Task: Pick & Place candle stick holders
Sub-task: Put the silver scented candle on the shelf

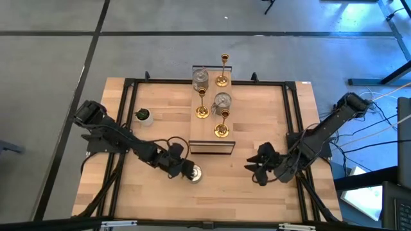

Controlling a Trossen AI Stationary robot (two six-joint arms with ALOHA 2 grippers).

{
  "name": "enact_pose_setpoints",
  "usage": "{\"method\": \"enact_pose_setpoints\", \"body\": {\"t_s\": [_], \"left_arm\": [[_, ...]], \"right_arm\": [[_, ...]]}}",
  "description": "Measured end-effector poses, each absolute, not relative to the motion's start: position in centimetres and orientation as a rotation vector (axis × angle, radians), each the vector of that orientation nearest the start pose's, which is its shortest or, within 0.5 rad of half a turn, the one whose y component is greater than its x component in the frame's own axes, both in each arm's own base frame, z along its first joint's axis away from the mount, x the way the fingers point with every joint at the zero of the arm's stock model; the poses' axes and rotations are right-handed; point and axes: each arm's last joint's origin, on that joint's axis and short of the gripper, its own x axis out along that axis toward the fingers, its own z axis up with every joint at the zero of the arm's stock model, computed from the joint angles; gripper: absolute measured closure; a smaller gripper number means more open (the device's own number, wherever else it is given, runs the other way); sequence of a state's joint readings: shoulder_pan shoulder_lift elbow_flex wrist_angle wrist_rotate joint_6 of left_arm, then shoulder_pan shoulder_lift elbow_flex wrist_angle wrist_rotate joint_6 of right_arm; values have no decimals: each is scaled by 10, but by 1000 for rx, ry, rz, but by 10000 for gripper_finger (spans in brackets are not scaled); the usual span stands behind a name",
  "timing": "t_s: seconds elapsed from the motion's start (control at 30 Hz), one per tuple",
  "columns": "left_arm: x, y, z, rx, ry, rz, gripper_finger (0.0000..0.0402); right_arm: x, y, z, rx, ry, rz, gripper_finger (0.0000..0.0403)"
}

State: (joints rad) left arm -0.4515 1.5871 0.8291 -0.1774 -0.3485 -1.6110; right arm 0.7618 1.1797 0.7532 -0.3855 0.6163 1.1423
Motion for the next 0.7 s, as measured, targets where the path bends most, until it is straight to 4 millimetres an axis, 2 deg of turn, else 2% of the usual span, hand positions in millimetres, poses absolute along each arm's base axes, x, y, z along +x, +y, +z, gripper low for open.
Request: {"method": "enact_pose_setpoints", "body": {"t_s": [0.33,0.7], "left_arm": [[284,-119,173,-1116,654,487,400],[289,-122,178,-1118,617,414,399]], "right_arm": [[179,161,210,547,728,-234,228],[179,163,208,539,738,-232,228]]}}
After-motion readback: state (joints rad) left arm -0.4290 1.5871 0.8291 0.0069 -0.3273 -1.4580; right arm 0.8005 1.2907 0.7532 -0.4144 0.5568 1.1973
